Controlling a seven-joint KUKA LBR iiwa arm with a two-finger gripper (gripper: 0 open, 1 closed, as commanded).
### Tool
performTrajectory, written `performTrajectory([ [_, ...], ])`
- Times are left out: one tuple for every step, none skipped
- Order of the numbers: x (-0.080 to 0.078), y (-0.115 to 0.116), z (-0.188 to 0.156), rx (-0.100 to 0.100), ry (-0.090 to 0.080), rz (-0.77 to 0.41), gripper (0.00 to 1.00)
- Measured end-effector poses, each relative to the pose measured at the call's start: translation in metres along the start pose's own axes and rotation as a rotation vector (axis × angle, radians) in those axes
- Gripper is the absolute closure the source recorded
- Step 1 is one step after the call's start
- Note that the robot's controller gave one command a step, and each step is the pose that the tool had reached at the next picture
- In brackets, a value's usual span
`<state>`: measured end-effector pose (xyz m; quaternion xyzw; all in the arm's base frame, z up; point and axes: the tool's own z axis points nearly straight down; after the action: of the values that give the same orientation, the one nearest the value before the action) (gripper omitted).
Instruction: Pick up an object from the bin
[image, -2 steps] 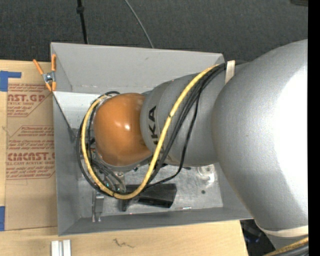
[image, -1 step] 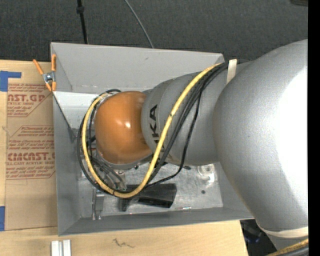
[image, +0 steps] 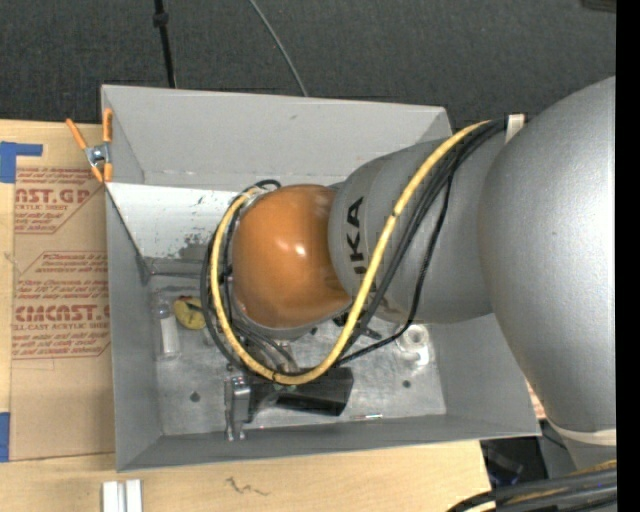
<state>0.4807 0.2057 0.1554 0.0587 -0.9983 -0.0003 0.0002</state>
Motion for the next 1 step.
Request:
performTrajectory([
  [-0.0344, -0.0033, 0.0563, -0.001, -0.010, -0.130, 0.00],
])
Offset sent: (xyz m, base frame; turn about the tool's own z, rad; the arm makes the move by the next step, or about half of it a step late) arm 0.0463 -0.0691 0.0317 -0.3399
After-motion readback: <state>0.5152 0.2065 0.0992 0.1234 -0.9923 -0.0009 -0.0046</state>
